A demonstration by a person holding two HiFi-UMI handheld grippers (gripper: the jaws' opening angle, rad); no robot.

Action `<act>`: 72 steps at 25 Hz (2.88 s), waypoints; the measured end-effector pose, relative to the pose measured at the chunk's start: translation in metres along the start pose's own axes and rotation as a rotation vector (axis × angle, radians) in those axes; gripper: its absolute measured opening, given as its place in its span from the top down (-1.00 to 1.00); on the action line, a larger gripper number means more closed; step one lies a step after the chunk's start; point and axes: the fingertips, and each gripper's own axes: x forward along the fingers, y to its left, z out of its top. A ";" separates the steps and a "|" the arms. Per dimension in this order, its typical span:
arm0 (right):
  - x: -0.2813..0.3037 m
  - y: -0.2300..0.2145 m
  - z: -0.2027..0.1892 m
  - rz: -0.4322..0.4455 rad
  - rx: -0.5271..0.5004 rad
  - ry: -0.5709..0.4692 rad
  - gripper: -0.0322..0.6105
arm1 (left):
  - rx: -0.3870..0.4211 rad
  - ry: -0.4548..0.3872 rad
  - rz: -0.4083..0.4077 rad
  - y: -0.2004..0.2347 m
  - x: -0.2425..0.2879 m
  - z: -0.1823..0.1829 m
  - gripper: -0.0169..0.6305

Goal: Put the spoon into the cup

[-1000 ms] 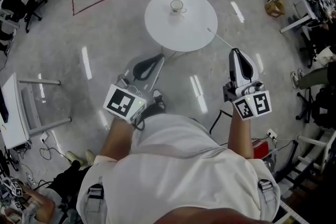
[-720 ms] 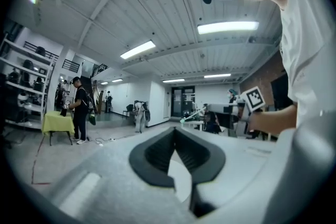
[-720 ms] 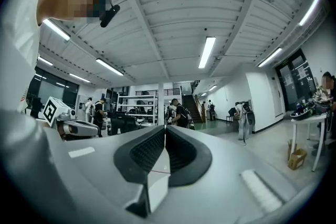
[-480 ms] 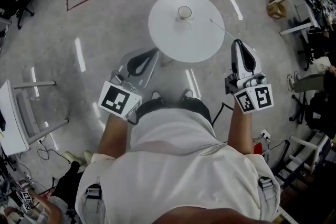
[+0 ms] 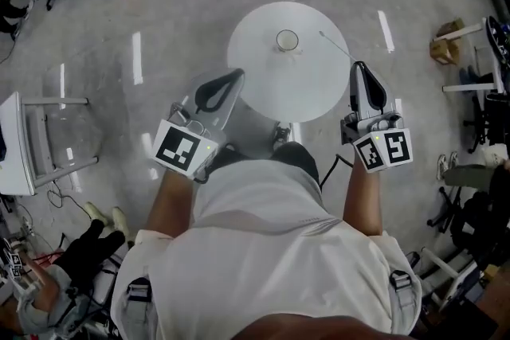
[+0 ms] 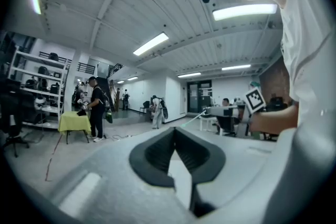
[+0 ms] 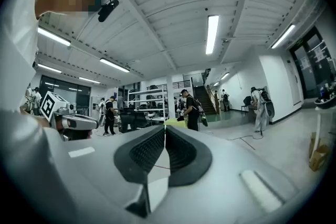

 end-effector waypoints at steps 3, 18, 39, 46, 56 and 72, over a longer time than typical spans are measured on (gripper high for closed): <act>0.027 -0.048 -0.004 0.074 -0.003 0.034 0.86 | 0.002 -0.005 0.061 0.002 0.049 0.008 0.94; 0.153 -0.077 -0.153 0.239 -0.028 0.479 0.86 | -0.176 0.037 0.240 0.071 0.088 -0.038 0.94; 0.205 -0.052 -0.312 0.142 -0.046 0.762 0.83 | -0.223 0.101 0.237 0.112 0.064 -0.076 0.94; 0.203 -0.040 -0.309 0.149 -0.050 0.752 0.60 | -0.217 0.100 0.234 0.111 0.050 -0.080 0.94; 0.179 -0.028 -0.193 0.111 0.021 0.527 0.89 | -0.153 0.018 0.161 0.099 0.048 -0.036 0.94; 0.088 -0.005 0.058 0.091 -0.021 0.008 0.89 | -0.004 -0.155 0.013 0.055 0.065 0.081 0.94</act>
